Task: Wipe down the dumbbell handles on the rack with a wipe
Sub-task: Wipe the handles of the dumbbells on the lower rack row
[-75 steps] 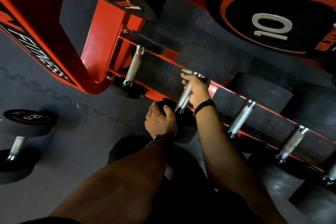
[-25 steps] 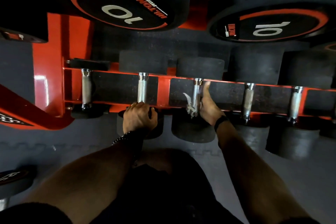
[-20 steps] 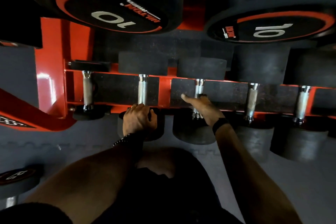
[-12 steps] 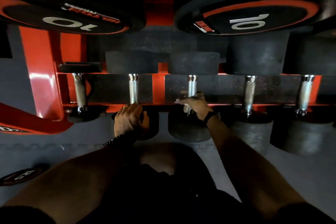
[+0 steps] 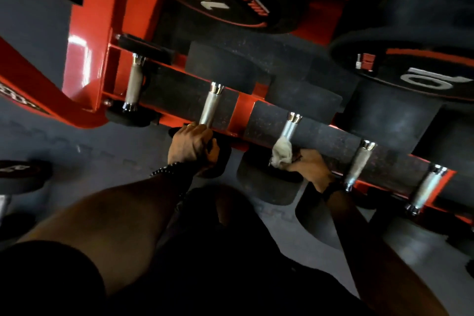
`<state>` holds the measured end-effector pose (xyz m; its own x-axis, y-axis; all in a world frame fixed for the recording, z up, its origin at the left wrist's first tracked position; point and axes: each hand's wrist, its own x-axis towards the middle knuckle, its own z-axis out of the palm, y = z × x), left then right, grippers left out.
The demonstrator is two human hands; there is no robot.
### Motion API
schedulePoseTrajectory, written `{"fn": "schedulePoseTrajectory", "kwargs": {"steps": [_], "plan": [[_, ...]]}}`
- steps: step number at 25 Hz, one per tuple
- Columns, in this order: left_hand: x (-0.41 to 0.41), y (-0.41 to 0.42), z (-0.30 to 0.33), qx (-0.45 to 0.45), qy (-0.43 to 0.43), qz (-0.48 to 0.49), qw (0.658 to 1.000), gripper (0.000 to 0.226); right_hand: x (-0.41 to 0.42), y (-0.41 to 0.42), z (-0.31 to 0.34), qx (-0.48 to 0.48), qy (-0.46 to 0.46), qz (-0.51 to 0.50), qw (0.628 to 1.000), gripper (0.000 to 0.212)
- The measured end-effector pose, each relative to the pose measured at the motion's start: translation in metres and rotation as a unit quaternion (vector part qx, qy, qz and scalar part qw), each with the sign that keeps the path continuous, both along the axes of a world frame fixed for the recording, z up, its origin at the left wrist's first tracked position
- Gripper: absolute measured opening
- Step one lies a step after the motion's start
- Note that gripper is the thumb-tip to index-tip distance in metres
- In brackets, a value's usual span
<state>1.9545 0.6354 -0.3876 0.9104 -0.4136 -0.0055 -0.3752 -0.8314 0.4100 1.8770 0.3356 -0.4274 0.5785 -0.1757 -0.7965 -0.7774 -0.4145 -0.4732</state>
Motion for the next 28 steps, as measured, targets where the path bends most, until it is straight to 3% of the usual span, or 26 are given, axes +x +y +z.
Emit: {"fn": "schedulePoseTrajectory", "kwargs": {"steps": [3, 6, 9, 13, 14, 17, 19, 23, 26, 28], "plan": [[-0.001, 0.002, -0.001, -0.020, 0.007, 0.007, 1.000, 0.021, 0.021, 0.004, 0.006, -0.013, 0.076, 0.006, 0.997, 0.021], [-0.002, 0.001, -0.002, -0.029, 0.003, 0.018, 0.999, 0.020, 0.028, 0.017, 0.003, -0.116, 0.070, -0.043, 0.990, 0.008], [-0.002, 0.002, -0.002, -0.043, 0.002, 0.012, 0.999, 0.021, 0.019, 0.036, -0.002, -0.099, 0.022, -0.243, 0.965, 0.033], [0.002, 0.001, -0.001, -0.047, 0.019, 0.015, 0.999, 0.023, 0.031, 0.058, -0.002, 0.024, 0.002, -0.376, 0.926, 0.046], [0.001, 0.002, 0.000, -0.041, 0.032, 0.015, 0.999, 0.023, 0.035, 0.062, 0.001, 0.078, -0.008, -0.384, 0.920, 0.055], [0.003, 0.003, 0.004, -0.043, 0.056, 0.007, 0.997, 0.023, 0.042, 0.070, 0.007, 0.178, -0.039, -0.382, 0.906, 0.031], [0.003, 0.006, 0.006, -0.044, 0.066, 0.004, 0.997, 0.021, 0.040, 0.074, 0.006, 0.150, -0.019, -0.376, 0.914, 0.031], [0.004, 0.004, 0.008, -0.032, 0.082, 0.024, 0.996, 0.025, 0.033, 0.084, 0.009, -0.057, -0.012, -0.287, 0.956, 0.074], [0.003, 0.004, 0.007, -0.008, 0.086, 0.037, 0.996, 0.021, 0.026, 0.076, 0.018, 0.014, 0.004, -0.315, 0.949, 0.072], [0.002, 0.000, 0.008, 0.023, 0.099, 0.050, 0.994, 0.019, 0.036, 0.059, 0.029, 0.109, -0.015, -0.348, 0.931, 0.036]]}}
